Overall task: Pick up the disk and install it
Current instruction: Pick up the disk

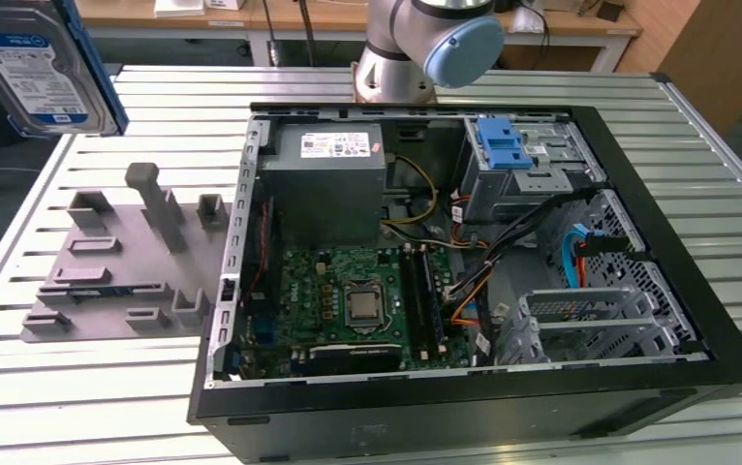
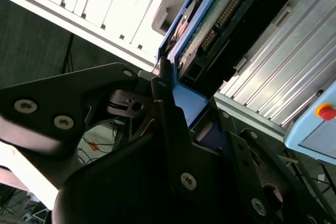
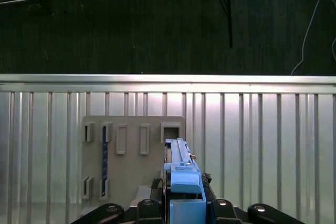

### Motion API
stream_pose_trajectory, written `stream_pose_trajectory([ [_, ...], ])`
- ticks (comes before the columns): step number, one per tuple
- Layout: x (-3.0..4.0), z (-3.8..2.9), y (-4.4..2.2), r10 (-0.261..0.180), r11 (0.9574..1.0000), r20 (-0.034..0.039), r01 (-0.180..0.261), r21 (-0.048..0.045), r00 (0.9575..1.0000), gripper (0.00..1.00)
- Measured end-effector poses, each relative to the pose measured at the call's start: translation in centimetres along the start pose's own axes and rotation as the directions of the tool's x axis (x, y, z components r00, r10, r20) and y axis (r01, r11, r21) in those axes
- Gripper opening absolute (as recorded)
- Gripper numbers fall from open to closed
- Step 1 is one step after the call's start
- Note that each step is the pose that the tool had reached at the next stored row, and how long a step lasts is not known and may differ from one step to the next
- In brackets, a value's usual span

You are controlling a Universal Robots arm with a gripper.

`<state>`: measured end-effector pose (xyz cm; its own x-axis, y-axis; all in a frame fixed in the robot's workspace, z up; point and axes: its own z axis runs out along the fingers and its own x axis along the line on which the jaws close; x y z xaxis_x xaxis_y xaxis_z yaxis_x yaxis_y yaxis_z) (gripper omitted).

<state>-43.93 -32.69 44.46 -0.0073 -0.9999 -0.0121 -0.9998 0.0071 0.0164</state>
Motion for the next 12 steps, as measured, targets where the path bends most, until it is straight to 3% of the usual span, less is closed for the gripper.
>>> stream_pose_trajectory([
  [12,-0.01,-0.94,0.02,0.000,1.0000,0.0000,0.000,0.0001,1.0000,0.36],
])
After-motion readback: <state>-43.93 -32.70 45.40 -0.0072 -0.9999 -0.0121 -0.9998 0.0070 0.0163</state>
